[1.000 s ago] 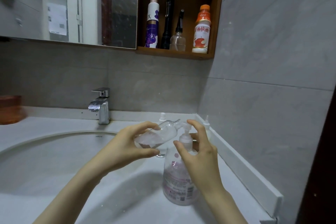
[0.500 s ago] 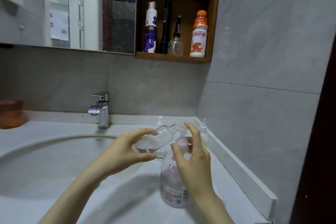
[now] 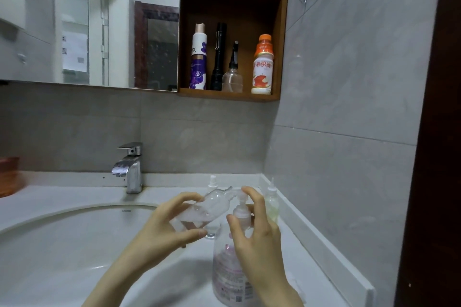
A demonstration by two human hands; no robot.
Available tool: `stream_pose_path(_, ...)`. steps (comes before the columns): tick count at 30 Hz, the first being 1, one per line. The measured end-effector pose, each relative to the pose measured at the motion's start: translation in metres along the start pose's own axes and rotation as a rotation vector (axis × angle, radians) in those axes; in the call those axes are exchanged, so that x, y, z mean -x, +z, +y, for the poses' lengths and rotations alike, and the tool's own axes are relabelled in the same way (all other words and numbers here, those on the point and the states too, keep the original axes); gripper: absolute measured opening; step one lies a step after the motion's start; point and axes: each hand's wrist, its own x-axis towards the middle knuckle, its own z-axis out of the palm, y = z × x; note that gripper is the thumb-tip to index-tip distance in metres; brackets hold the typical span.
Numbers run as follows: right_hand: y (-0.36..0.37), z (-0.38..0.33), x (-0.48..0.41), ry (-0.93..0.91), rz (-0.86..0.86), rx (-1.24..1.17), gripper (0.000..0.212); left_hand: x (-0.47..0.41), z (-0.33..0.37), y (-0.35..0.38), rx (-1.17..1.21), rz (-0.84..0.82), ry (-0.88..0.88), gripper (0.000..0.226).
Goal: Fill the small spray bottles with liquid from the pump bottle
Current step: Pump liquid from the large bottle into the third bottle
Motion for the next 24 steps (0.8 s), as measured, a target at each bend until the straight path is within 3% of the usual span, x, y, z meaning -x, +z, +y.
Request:
stream_pose_path(5, -0.005, -0.004, -0.003, -0.028, -0.047, 0.013, 0.057, -0.001, -0.002, 0.000, 0.038, 0.104, 0.044, 0.048)
stream_pose_path(11, -0.005, -0.001, -0.004, -0.025, -0.019, 0.020, 0.055, -0.001, -0.004, 0.000, 0.022, 0.109, 0.066, 0.048)
stream_pose_path(20, 0.004, 0.000, -0.006, -0.047, 0.053, -0.028, 0.031, 0.004, -0.003, -0.001, -0.040, 0.136, 0.093, 0.051)
stream_pose_path(24, 0.003, 0.002, -0.004, -0.021, 0.052, -0.039, 0.033, 0.003, -0.004, 0.002, -0.035, 0.148, 0.091, 0.051)
